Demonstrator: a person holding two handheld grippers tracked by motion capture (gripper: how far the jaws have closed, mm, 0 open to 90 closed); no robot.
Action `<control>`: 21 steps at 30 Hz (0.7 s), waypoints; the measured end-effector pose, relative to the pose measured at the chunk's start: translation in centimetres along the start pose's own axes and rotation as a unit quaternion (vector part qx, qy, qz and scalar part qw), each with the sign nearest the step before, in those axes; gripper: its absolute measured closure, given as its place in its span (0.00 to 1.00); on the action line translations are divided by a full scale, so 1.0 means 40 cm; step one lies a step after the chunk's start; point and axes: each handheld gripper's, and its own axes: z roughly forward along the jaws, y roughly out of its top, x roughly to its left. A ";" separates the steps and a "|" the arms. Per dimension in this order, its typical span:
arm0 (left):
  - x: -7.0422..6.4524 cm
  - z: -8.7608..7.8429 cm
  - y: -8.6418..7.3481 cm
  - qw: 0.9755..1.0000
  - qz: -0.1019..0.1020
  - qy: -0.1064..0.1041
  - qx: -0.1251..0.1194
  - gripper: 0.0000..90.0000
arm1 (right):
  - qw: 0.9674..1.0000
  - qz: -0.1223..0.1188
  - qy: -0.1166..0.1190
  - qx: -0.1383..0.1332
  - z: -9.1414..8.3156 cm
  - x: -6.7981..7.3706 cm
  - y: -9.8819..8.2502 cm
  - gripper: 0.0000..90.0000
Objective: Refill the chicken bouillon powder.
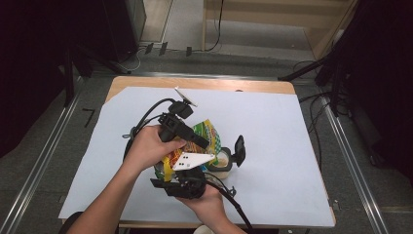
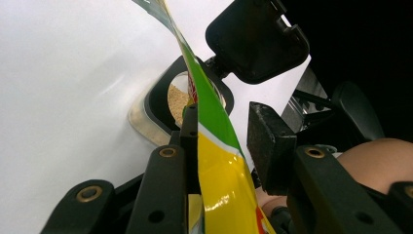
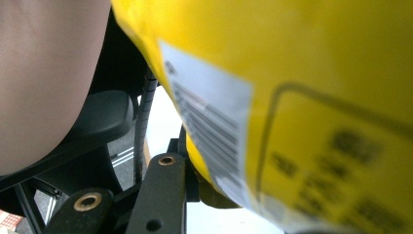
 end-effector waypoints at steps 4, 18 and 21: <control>0.001 0.000 0.000 1.000 -0.002 -0.002 0.001 0.77 | 1.000 0.001 0.001 0.001 0.000 0.000 0.000 0.80; -0.004 0.000 0.001 1.000 -0.002 -0.003 0.000 0.78 | 1.000 -0.022 -0.013 0.004 0.001 0.009 0.001 0.79; -0.004 0.001 0.001 1.000 -0.002 -0.003 0.000 0.78 | 1.000 -0.022 -0.015 0.005 0.000 0.008 0.001 0.81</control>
